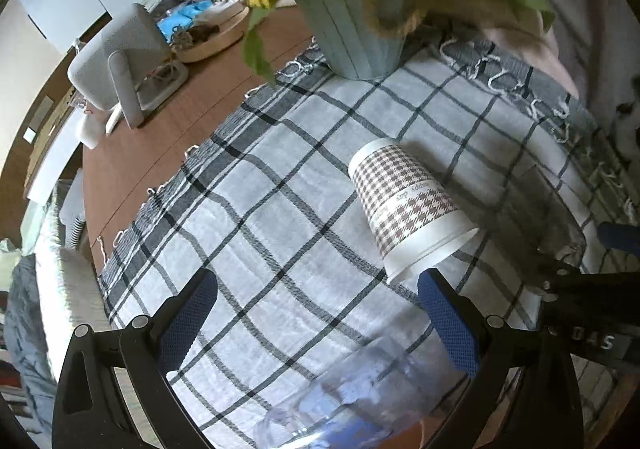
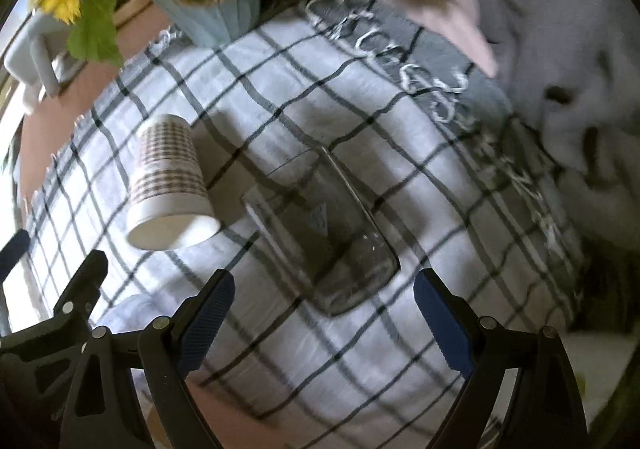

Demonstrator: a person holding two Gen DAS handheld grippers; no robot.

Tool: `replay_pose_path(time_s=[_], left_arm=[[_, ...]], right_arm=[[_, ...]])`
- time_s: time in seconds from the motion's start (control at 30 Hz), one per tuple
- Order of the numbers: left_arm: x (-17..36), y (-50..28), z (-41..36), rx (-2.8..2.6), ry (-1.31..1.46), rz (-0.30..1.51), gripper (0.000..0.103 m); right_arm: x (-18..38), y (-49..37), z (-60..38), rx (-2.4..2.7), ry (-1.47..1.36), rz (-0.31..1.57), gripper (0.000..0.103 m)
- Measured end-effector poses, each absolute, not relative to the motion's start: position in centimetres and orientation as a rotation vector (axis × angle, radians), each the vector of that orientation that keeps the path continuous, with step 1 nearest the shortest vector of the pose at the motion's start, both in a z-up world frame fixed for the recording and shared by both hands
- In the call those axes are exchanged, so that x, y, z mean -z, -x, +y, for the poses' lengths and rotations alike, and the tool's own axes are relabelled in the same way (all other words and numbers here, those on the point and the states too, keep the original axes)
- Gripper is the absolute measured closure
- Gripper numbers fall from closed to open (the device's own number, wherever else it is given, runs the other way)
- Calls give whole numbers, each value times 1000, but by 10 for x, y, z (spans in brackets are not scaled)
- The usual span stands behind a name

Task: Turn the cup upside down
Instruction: 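Move the right gripper to the clear glass tumbler lying on its side, then close the right gripper on the tumbler and lift it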

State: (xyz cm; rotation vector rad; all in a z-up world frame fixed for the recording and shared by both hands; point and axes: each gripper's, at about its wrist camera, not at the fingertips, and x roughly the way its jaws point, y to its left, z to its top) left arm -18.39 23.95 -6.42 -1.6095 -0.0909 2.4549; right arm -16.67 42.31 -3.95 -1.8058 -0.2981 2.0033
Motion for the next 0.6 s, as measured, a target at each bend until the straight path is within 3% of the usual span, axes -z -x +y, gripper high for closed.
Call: replay_pose_path(time_s=[0.37, 0.4, 0.47, 0.53, 0.57, 0.6], left_arm=[[74, 192, 259, -2422, 1655, -7, 1], [73, 194, 252, -2386, 1607, 122, 1], [74, 196, 250, -2368, 1587, 167, 1], [73, 195, 250, -2362, 1579, 173, 1], [73, 192, 254, -2401, 1640, 40, 1], [72, 191, 253, -2403, 1628, 45, 1]], right_arm=[[77, 190, 446, -1915, 1986, -339, 18], [79, 190, 446, -1916, 1989, -338, 19], [81, 190, 448, -1919, 1986, -328, 21], [79, 188, 449, -1937, 1973, -306, 25], [77, 187, 449, -1937, 1968, -301, 26], [75, 185, 449, -1936, 1960, -292, 26]])
